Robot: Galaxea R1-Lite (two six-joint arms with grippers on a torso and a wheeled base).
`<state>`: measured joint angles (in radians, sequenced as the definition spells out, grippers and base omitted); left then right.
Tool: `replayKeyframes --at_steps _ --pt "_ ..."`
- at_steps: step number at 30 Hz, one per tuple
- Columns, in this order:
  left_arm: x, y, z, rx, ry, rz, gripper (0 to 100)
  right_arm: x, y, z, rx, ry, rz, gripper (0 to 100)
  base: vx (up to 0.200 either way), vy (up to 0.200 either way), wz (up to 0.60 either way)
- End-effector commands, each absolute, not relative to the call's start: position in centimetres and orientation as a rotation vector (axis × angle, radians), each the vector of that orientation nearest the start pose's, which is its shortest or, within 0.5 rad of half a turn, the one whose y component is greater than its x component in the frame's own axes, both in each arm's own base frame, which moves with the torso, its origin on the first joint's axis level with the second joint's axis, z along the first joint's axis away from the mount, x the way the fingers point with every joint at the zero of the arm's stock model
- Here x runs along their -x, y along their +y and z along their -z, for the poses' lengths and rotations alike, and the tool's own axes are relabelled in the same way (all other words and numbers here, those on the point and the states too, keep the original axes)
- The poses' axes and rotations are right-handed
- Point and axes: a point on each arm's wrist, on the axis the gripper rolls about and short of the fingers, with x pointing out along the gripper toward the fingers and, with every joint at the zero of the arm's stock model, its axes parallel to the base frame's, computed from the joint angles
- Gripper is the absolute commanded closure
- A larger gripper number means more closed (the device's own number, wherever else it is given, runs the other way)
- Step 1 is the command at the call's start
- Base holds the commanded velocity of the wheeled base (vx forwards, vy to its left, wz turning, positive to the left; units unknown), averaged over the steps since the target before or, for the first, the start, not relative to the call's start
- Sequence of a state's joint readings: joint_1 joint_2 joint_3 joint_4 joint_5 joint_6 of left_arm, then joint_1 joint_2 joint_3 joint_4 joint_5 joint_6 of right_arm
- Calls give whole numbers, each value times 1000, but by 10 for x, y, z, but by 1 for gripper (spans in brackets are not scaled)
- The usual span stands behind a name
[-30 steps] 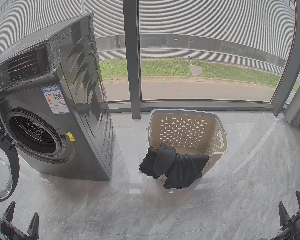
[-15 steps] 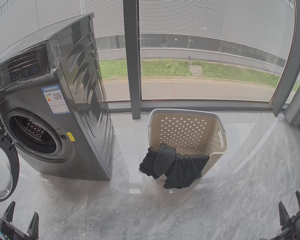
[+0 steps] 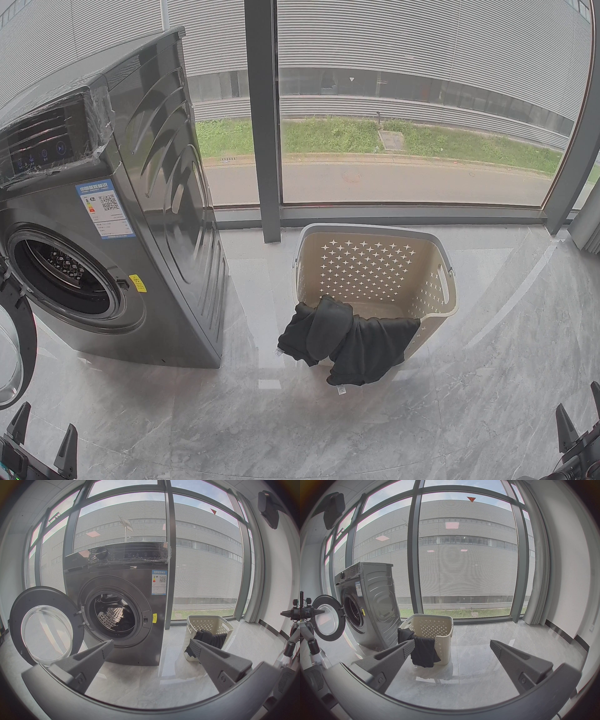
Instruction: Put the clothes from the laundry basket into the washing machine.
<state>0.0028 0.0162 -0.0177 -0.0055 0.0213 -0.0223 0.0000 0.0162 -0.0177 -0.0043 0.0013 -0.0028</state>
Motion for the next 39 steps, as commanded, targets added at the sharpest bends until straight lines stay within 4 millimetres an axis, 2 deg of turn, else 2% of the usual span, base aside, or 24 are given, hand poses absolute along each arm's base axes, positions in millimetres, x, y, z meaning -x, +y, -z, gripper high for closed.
replayKeyframes --at_steps 1,14,15,18,20,23,24,25,28,30,31,33,39 --pt "23 0 -77 23 -8 -26 0 23 0 -76 3 -6 -3 0 200 0 0" --pt "23 0 -77 23 -8 -26 0 23 0 -77 -6 -18 0 0 0 0 0" --pt "23 0 -77 23 -8 -26 0 24 0 -83 -4 -51 -2 0 0 0 0" --pt "23 0 -77 22 -8 -24 0 44 0 -135 -15 -270 -8 0 0 0 0" --pt "23 0 -77 17 -8 -24 0 44 1 -149 1 -238 -34 0 0 0 0" --pt "23 0 -77 22 -8 -24 0 28 4 -151 13 -42 -204 0 0 0 0" --pt "23 0 -77 22 -8 -24 0 28 4 -151 13 -42 -204 0 0 0 0" --pt "23 0 -77 23 -8 -26 0 8 7 -152 -15 99 -342 0 0 0 0" --pt "23 0 -77 23 -8 -24 0 -21 10 -150 -50 240 -476 0 0 0 0" --pt "23 0 -77 23 -8 -26 0 -43 11 -145 -52 324 -502 0 0 0 0" --pt "23 0 -77 23 -8 -26 0 -46 11 -144 -49 335 -504 0 0 0 0" --pt "23 0 -77 23 -8 -26 0 -73 13 -136 -27 408 -536 0 0 0 0" --pt "23 0 -76 22 -6 -23 0 -120 26 -121 -43 516 -577 0 0 0 0"
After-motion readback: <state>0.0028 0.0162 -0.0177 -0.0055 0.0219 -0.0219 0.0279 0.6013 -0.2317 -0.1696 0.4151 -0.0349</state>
